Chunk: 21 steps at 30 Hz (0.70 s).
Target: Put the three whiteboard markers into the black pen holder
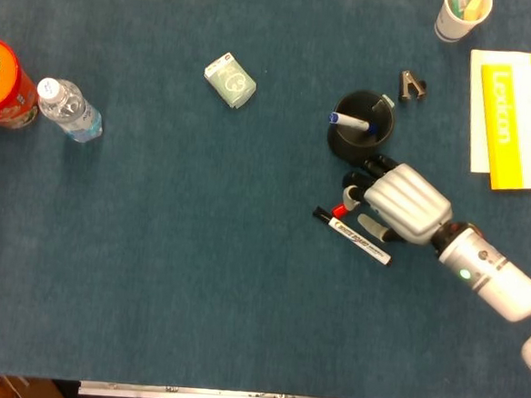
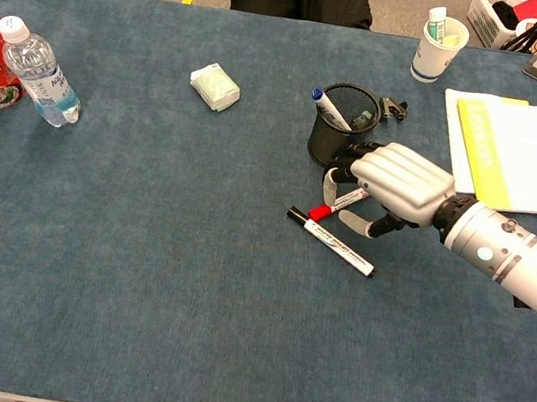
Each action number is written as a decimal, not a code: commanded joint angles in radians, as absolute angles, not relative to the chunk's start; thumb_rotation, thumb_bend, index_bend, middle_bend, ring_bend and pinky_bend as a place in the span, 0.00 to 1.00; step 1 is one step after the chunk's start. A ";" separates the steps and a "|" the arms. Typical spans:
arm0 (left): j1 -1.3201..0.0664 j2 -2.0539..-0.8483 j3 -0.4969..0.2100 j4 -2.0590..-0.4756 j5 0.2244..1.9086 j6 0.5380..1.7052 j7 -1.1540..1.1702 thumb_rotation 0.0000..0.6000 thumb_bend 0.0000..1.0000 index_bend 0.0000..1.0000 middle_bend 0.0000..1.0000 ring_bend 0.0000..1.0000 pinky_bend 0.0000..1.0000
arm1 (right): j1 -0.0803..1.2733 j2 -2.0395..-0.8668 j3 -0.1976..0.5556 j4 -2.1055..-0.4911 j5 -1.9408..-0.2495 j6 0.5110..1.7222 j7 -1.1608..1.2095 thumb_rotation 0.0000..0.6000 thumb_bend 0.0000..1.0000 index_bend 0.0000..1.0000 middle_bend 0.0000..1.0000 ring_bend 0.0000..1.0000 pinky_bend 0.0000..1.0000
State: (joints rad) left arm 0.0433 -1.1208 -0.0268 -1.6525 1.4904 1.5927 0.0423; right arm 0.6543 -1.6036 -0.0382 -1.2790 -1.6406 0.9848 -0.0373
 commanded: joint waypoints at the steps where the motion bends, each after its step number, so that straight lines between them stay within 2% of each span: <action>1: 0.044 -1.120 -0.027 -1.651 1.490 1.594 0.040 1.00 0.42 0.22 0.22 0.22 0.17 | 0.660 -1.627 -0.031 -1.247 -1.629 0.972 -0.063 1.00 0.37 0.47 0.34 0.17 0.19; 7: 0.045 -1.122 -0.027 -1.647 1.488 1.592 0.036 1.00 0.42 0.22 0.22 0.22 0.17 | 0.671 -1.664 -0.020 -1.213 -1.611 0.953 -0.088 1.00 0.32 0.47 0.34 0.17 0.19; 21: 0.048 -1.121 -0.028 -1.637 1.487 1.594 0.024 1.00 0.42 0.22 0.22 0.22 0.17 | 0.677 -1.699 -0.021 -1.185 -1.599 0.947 -0.140 1.00 0.30 0.47 0.34 0.17 0.19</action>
